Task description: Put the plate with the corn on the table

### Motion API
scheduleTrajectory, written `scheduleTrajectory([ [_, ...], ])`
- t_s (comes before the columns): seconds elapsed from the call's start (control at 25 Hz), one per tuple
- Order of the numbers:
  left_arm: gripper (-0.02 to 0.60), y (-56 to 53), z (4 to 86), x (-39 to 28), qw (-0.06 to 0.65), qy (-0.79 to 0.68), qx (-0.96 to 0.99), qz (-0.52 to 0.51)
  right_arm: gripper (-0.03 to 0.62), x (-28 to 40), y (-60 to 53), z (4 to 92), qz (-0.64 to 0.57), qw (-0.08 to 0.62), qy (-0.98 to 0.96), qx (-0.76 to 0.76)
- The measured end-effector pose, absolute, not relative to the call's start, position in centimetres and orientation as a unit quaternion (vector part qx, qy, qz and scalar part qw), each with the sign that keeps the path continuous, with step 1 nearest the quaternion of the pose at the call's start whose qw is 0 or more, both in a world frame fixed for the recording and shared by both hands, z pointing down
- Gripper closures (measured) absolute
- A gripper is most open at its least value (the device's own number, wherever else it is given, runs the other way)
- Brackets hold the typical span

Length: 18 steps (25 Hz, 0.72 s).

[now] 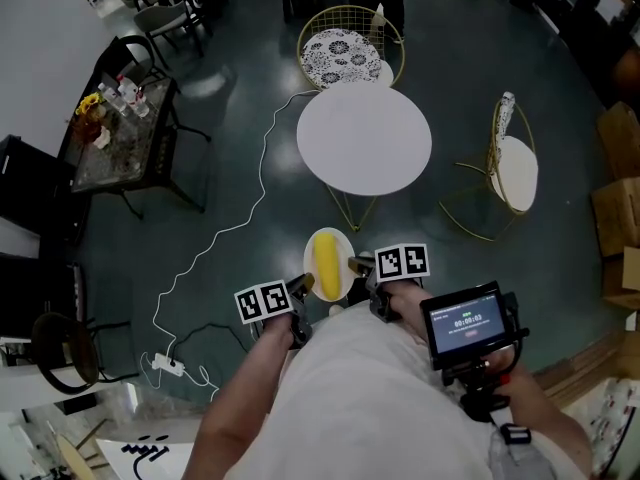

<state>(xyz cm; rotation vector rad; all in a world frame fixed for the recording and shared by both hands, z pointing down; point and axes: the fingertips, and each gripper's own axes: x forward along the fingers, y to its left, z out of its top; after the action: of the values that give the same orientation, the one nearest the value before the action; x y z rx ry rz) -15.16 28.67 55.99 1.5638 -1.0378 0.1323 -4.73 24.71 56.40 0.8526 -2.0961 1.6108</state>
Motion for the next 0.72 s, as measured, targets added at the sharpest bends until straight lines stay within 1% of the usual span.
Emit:
scheduleTrajectory([
  [0.32,0.548,26.8,56.1,-15.6,0.592,-0.449,0.667,0.060,0.549,-5.1,22.9,56.6,0.576,0.184,-0.737,0.300],
  [0.72,0.548,23.4,56.6,-18.2,0.603,-0.463,0.647,0.062,0.549,-7.9,19.2,57.3,0.590,0.191,-0.732,0.282],
])
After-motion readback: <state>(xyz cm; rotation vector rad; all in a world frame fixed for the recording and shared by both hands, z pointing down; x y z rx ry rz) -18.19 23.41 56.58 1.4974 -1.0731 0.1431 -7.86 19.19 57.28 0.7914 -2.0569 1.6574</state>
